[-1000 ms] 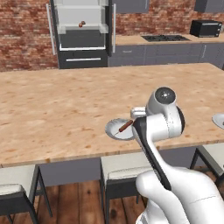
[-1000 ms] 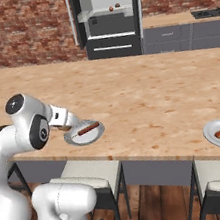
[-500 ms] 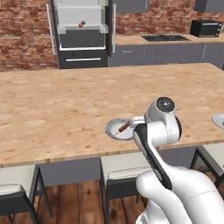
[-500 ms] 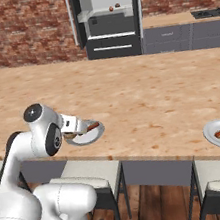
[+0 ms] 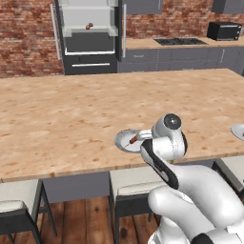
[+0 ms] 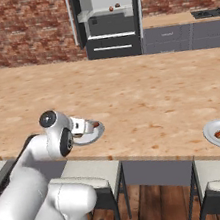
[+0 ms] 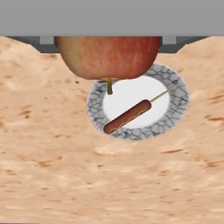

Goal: Pick up the peach and apple from the fridge and place one fruit on each plate on the dining counter.

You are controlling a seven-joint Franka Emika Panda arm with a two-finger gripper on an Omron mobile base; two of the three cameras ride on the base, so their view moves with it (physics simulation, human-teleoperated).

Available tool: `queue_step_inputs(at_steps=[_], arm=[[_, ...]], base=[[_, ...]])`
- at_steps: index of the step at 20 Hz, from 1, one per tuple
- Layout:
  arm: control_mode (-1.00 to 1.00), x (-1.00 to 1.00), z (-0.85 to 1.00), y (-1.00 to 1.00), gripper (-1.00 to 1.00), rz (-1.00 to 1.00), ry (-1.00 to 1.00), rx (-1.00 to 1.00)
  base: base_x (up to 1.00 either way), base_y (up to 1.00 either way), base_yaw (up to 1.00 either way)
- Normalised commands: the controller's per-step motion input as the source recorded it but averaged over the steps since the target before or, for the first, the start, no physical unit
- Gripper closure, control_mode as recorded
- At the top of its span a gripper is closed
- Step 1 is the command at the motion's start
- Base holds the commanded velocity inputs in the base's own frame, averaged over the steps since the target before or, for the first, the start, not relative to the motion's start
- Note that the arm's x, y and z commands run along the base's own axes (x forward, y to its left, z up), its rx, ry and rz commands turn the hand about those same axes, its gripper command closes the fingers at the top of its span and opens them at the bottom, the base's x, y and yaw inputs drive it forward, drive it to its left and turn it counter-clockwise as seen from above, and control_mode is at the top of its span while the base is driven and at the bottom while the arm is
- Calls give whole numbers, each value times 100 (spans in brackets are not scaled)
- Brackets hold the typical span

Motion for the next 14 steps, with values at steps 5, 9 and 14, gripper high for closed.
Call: queue_step_inputs(at_steps=[5, 9, 14], arm=[[-100, 31, -29, 0, 100, 3, 8, 0], [-100, 32, -33, 0, 100, 2, 8, 0], [-100, 34, -35, 0, 100, 1, 6, 0]], base=[[0, 0, 0], [0, 0, 0], [0, 0, 0]])
